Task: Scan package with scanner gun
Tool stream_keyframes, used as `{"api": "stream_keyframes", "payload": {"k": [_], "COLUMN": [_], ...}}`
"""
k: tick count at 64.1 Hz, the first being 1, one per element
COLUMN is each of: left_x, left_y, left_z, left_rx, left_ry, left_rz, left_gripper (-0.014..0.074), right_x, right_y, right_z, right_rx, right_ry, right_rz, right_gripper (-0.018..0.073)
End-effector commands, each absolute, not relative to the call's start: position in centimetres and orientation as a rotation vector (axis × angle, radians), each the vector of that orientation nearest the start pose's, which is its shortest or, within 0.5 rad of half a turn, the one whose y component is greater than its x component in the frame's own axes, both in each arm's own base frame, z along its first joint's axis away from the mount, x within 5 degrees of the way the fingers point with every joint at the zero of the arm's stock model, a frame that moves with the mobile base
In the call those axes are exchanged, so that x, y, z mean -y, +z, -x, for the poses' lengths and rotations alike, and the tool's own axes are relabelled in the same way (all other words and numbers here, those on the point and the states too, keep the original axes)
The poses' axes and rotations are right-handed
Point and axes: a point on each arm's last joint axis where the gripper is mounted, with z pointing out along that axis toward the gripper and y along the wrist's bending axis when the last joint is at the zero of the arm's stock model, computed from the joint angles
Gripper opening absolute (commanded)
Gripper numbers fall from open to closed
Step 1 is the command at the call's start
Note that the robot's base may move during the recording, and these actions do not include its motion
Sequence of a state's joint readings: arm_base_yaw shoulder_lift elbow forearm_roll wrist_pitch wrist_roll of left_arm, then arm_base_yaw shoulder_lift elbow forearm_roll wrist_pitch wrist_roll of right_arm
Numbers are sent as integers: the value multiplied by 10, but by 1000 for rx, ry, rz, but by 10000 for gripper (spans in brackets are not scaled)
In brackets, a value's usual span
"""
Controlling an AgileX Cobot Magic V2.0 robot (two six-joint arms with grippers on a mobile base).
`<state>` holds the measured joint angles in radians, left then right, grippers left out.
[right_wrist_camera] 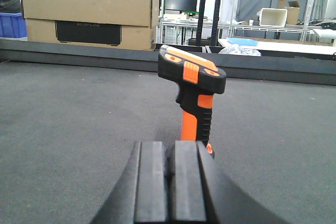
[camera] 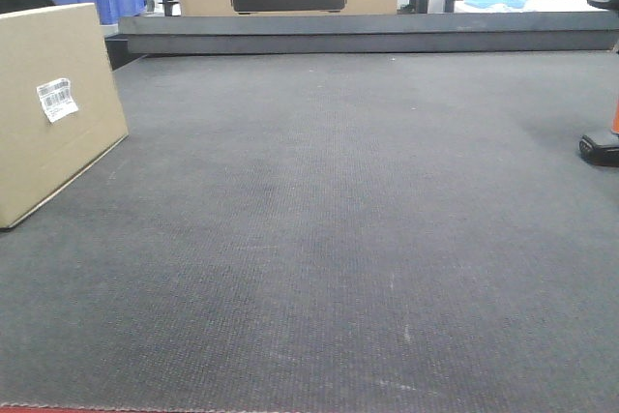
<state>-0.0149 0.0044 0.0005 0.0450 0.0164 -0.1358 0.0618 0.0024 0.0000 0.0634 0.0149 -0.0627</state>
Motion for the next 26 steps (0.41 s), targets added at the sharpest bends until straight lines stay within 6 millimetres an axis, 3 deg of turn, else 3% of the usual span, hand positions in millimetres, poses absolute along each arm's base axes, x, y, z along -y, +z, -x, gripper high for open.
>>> {"api": "stream_keyframes", "payload": {"k": [1, 26], "left_x": [1, 1], "left_y": [214, 214], "left_z": [-56, -56], "left_rx": [-1474, -1474], "left_ry": [-91, -91], "left_rz": [56, 56], "left_gripper": [-111, -111], "right_x": [-3, -3], "right_y": [214, 214], "right_z": [-56, -56], "right_rx": [-1475, -1475], "right_ry": [47, 47], "right_rz": [49, 49], "right_gripper": [-162, -162]}}
